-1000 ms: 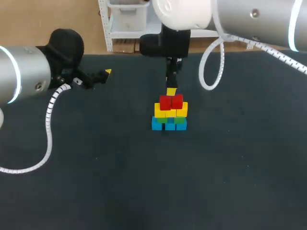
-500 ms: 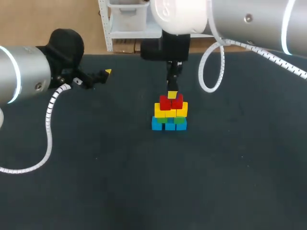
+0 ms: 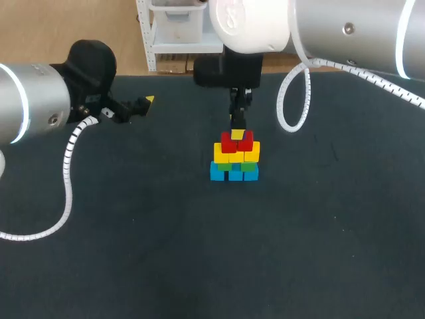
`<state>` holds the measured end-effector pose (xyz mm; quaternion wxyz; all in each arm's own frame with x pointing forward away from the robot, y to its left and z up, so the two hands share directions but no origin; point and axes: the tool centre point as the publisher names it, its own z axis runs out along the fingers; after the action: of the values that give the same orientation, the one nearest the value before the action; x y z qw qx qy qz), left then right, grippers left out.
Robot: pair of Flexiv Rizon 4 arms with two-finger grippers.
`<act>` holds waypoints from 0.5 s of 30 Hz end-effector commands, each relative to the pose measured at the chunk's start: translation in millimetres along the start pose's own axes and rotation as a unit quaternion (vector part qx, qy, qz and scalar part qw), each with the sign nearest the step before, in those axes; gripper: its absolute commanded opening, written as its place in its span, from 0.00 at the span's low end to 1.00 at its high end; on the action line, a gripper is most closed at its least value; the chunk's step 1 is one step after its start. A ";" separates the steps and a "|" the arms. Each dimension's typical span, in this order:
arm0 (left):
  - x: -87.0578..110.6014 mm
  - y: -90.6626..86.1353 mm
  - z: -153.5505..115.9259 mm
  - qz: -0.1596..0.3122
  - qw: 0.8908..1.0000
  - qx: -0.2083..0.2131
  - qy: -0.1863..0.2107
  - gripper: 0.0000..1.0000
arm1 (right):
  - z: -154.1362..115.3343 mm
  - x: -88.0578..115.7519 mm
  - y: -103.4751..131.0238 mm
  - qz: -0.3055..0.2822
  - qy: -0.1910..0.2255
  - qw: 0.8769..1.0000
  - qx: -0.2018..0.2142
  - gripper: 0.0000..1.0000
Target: Place the blue cubes, place green cubes on the blue cubes, place the yellow cubes on the green cubes, then place the red cubes on the yellow cubes, and place purple cube on the red cubes.
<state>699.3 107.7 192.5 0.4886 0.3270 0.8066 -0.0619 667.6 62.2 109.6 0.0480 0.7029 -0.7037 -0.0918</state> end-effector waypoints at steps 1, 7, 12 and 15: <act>0.0 1.5 0.7 0.000 1.000 0.003 -0.001 1.00 | 0.8 1.2 2.8 -0.002 -0.001 1.000 0.006 0.31; 0.0 1.5 0.7 0.000 1.000 0.003 -0.001 1.00 | 1.4 1.2 3.3 -0.005 0.000 1.000 0.007 0.93; 0.0 1.5 0.7 0.000 1.000 0.003 -0.001 1.00 | 1.5 1.2 3.5 -0.007 0.001 1.000 0.009 1.00; 0.0 1.5 0.7 0.000 1.000 0.003 -0.001 1.00 | -0.3 2.0 2.6 -0.005 -0.002 1.000 0.014 1.00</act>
<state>699.3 107.7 192.5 0.4886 0.3269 0.8066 -0.0619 667.9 63.5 109.4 0.0418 0.7076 -0.7003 -0.0846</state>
